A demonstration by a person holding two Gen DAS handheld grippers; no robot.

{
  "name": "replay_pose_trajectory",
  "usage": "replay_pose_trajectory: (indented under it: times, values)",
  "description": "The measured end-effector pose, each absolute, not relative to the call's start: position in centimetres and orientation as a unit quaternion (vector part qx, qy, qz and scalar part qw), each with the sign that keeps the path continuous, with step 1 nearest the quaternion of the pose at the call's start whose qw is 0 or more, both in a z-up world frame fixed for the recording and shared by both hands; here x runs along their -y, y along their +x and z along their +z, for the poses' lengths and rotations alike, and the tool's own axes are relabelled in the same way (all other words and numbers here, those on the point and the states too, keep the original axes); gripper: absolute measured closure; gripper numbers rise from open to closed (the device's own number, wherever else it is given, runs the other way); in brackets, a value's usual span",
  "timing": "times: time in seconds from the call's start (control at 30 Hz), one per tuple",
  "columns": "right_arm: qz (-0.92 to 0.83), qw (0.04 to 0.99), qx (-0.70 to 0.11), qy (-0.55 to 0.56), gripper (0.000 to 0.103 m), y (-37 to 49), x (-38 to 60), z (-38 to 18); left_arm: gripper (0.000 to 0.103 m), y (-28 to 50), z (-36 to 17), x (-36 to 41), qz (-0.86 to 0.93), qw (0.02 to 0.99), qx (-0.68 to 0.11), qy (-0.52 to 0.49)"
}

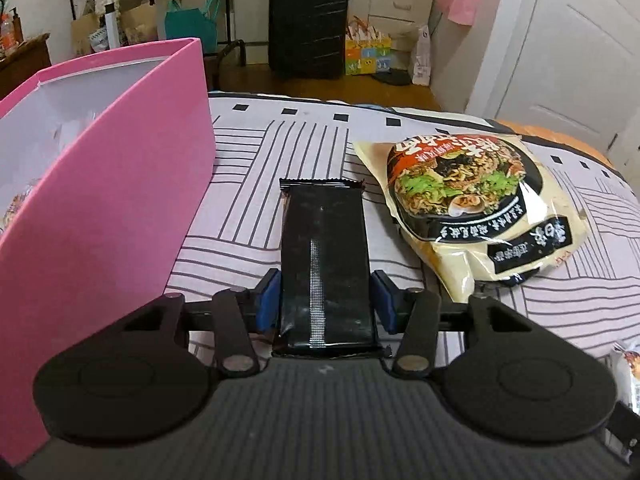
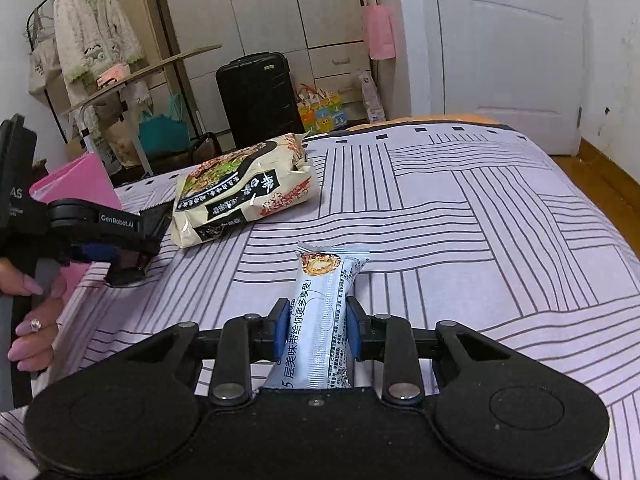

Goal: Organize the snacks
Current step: 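Lower the left tool's black bar into the box while the right tool lowers its bar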

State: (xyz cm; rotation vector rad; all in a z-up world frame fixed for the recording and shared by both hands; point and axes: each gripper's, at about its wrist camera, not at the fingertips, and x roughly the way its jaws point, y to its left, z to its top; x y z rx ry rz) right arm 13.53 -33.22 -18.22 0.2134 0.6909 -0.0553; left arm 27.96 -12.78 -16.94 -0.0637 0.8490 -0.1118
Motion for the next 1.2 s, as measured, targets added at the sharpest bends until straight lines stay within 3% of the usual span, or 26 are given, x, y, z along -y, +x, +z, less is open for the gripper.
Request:
replay_pose_trajectory:
  times: [0.23, 0.5, 1.03, 1.2]
  values:
    - [-0.014, 0.934, -0.343, 0.096, 0.070, 13.0, 32.0, -16.6, 0.057, 26.9, -15.6, 11.6, -0.074, 0.904, -0.420, -0.023]
    - [0.003, 0.902, -0.419, 0.102, 0.070, 12.8, 30.8, -15.0, 0.057, 23.8, -12.4, 10.6, -0.118, 0.896, -0.427, -0.010]
    - [0.117, 0.881, -0.445, 0.111, 0.070, 8.5, 27.5, -9.0, 0.057, 14.8, -4.6, 8.2, -0.213, 0.892, -0.395, 0.050]
    - [0.152, 0.878, -0.442, 0.106, 0.070, 7.5, 26.2, -6.9, 0.057, 12.9, -2.7, 6.3, -0.215, 0.881, -0.420, 0.038]
